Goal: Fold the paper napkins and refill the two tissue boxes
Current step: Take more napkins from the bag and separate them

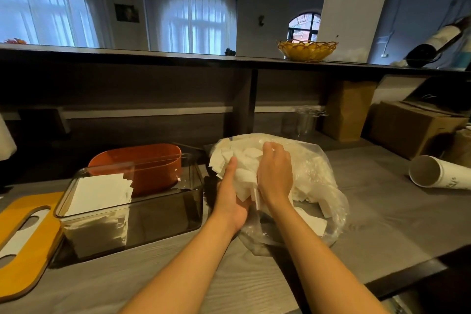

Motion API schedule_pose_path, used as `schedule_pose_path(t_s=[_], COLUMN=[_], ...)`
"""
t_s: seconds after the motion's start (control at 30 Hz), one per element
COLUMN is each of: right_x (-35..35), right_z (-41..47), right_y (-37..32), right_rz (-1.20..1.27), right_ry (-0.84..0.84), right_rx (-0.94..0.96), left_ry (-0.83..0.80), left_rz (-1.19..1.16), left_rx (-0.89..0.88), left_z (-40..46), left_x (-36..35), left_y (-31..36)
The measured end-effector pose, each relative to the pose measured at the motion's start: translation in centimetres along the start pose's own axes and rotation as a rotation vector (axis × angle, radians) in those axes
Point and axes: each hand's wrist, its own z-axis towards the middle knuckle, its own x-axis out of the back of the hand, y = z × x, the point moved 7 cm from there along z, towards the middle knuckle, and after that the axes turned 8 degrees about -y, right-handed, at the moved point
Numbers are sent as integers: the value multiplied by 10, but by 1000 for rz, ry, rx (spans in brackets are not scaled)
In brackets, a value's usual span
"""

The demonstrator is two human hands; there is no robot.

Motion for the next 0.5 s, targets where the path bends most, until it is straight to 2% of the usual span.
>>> schedule_pose_path(t_s=[0.2,0.37,0.5], right_x=[-7,-10,-6], right_z=[1,-5,-6], right_y=[-6,-13,-15], right_rz=[-156,9,117], right_ry=[-29,-145,-167], right_rx=[141,282,264], left_ry=[-3,157,206], left_rz=[20,96,96], left_rx=[1,28,32], left_z=[-1,7,8], left_x=[-2,15,20], left_y=[-3,-5,-1])
